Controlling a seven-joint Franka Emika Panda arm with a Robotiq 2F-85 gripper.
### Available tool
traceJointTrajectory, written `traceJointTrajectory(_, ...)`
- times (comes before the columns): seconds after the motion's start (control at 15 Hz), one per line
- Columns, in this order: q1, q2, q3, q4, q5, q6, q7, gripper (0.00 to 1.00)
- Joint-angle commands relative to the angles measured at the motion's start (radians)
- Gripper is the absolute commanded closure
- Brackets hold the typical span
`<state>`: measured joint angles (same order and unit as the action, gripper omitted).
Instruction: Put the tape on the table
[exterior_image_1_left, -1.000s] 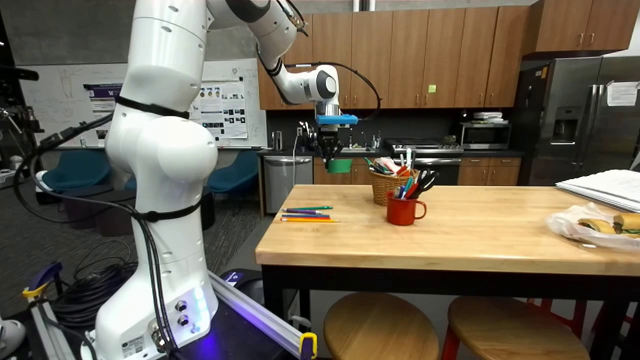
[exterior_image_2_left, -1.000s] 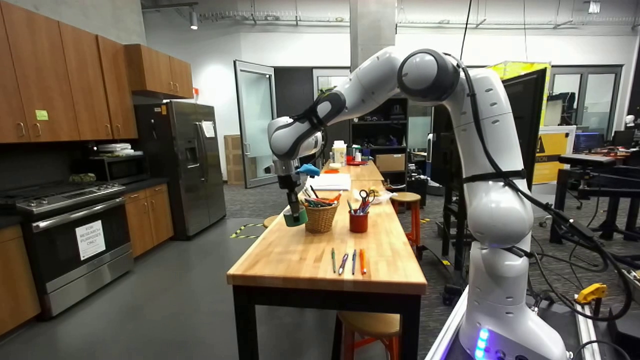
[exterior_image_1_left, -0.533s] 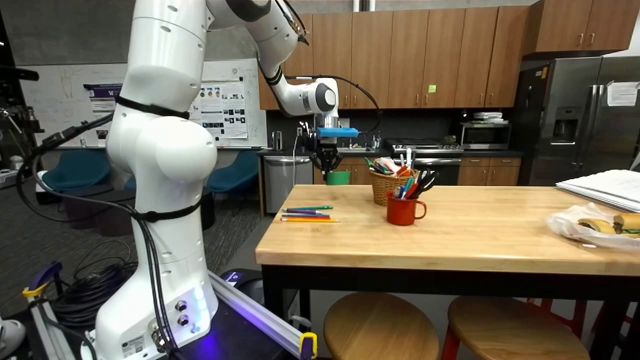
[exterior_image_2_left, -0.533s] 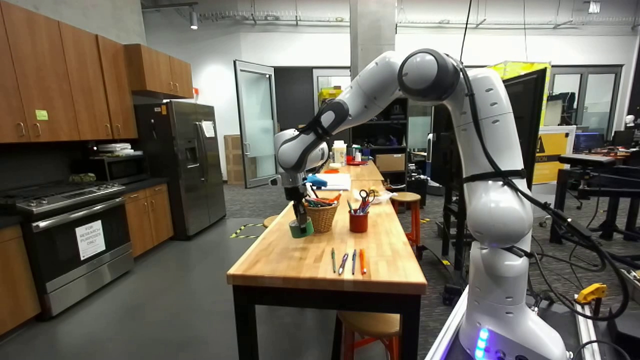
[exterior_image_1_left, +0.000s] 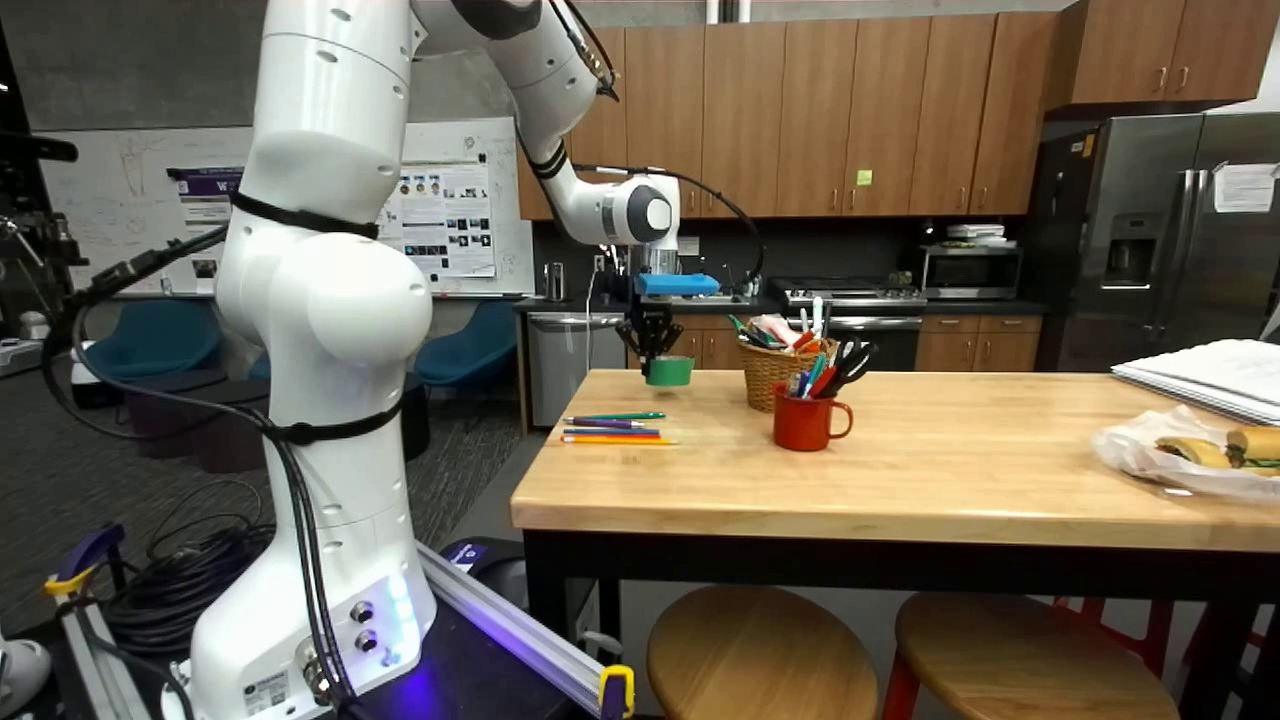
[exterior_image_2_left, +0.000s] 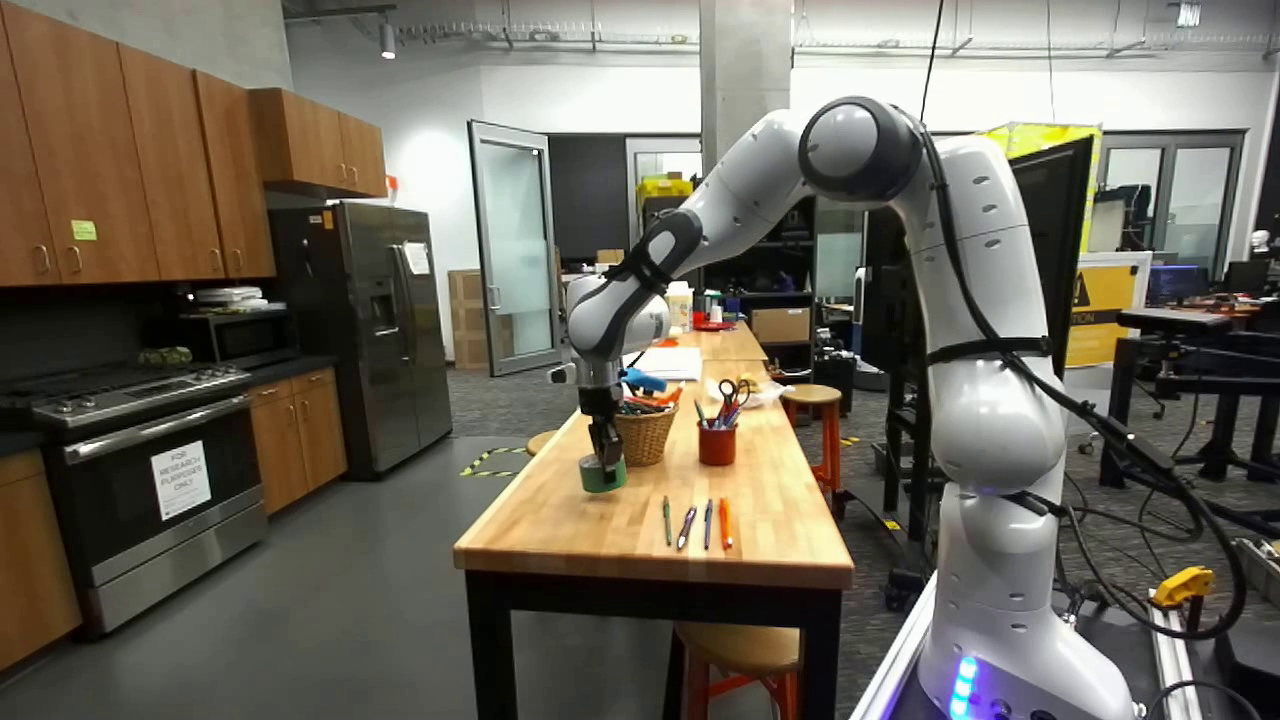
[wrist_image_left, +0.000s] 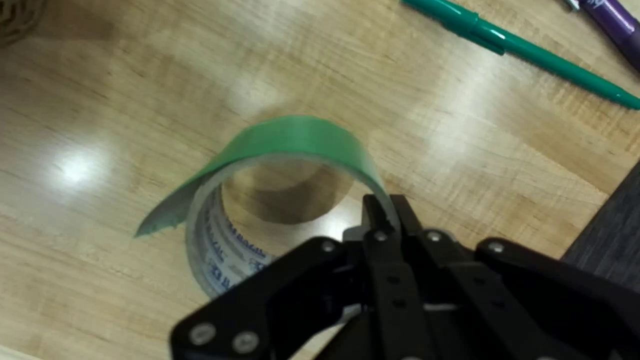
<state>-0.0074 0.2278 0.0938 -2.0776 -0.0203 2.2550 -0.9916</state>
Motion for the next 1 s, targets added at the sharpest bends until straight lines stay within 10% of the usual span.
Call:
traceJointTrajectory(0.0,-0.019,-0.049,0.011,-0.063,0.060,0.031,-0.095,0.99)
traceJointTrajectory(0.33,-0.017,-0.062,0.007,-0.109,0.071,0.037,-0.175,0.98)
traceJointTrajectory(0.4,-0.016,-0.065,0.007,-0.115,0.073,0.034,-0.186,0.73)
traceJointTrajectory(0.93,0.012,-0.090,0.004,-0.119,0.044,-0.024,-0.134,0.24)
